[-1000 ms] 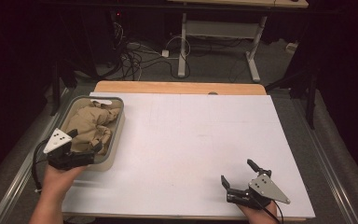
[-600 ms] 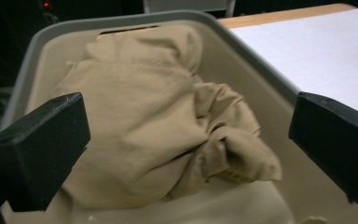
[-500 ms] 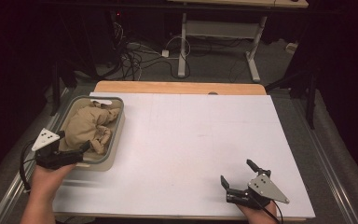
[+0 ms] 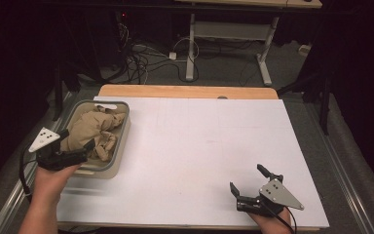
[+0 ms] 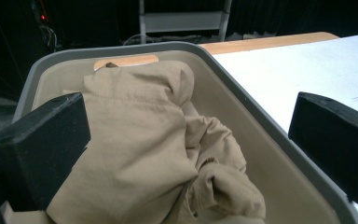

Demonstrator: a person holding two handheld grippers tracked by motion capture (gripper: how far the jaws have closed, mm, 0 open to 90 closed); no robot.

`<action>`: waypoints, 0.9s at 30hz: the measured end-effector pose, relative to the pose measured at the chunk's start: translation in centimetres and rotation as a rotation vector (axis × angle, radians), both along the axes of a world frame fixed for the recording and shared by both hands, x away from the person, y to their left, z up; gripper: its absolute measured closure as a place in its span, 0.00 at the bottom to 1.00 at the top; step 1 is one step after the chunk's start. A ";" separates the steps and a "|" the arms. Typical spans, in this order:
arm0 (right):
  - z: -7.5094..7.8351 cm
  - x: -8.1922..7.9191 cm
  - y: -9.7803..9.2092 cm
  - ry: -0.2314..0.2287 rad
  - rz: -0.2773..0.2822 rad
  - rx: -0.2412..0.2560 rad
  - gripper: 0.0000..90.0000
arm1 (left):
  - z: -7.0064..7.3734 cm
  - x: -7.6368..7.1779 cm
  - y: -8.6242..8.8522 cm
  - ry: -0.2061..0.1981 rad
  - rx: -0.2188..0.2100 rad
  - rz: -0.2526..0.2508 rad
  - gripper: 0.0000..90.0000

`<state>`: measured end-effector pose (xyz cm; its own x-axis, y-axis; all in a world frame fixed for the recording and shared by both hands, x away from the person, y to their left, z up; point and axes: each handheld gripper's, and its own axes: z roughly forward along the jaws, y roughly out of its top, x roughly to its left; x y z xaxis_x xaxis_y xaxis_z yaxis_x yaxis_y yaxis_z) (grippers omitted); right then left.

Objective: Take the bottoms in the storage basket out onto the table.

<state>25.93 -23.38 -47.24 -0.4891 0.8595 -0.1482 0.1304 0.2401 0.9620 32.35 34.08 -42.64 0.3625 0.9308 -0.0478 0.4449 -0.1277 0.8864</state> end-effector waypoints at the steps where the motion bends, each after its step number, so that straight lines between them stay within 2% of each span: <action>1: 0.0 0.0 0.0 0.000 0.000 0.000 0.00 | 0.0 0.0 0.0 -0.001 -0.001 -0.006 0.00; 6: 0.2 0.0 0.1 0.000 0.001 0.009 0.00 | 0.2 0.1 0.0 -0.005 -0.034 -0.022 0.00; 9: 0.5 0.0 0.1 0.011 0.004 0.035 0.00 | 0.6 0.1 -0.1 -0.029 -0.079 -0.019 0.00; 10: 0.7 0.1 0.1 0.019 0.009 0.045 0.00 | 0.9 0.1 -0.2 -0.038 -0.084 -0.018 0.00; 11: 1.1 0.3 0.2 0.022 0.012 0.022 0.00 | 1.4 0.2 -0.5 -0.062 -0.073 -0.012 0.00; 12: 1.1 0.3 0.2 0.022 0.012 0.022 0.00 | 1.4 0.2 -0.5 -0.062 -0.073 -0.012 0.00; 13: 1.4 0.1 0.2 0.012 0.025 -0.005 0.00 | 1.7 0.4 -0.5 -0.056 -0.069 -0.006 0.00; 15: 1.4 -0.1 0.2 0.005 0.030 -0.010 0.00 | 2.3 1.0 -0.6 -0.037 -0.079 -0.011 0.00; 16: 1.1 -0.4 0.0 0.002 0.034 0.013 0.00 | 2.6 1.3 -0.6 -0.023 -0.088 -0.016 0.00; 18: 0.9 -0.6 0.0 0.001 0.035 0.023 0.00 | 3.1 2.0 -0.7 -0.009 -0.079 -0.024 0.00; 19: 0.6 -0.8 0.0 0.013 0.042 0.014 0.00 | 3.4 2.8 -0.7 0.003 -0.071 -0.017 0.00; 20: 0.5 -0.9 0.0 0.015 0.047 0.009 0.00 | 3.5 3.3 -0.6 0.020 -0.073 -0.017 0.00; 21: 0.5 -0.9 0.0 0.015 0.047 0.009 0.00 | 3.5 3.3 -0.6 0.020 -0.073 -0.017 0.00; 22: 0.5 -1.0 -0.1 0.010 0.046 0.013 0.00 | 3.5 3.9 -0.5 0.038 -0.067 0.002 0.00; 23: 0.6 -1.1 -0.2 0.012 0.044 0.035 0.00 | 3.5 4.9 -0.1 0.070 -0.090 0.011 0.00; 25: 0.6 -1.1 -0.2 0.013 0.046 0.041 0.00 | 3.5 5.4 0.1 0.078 -0.103 0.013 0.00; 27: 0.5 -1.2 -0.1 0.016 0.049 0.039 0.00 | 3.6 6.4 0.3 0.104 -0.088 0.027 0.00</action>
<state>24.74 -23.52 -46.72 -0.5325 0.8397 -0.1068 0.1350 0.2088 0.9686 38.74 34.39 -39.09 0.3264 0.9307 -0.1654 0.5372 -0.0386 0.8426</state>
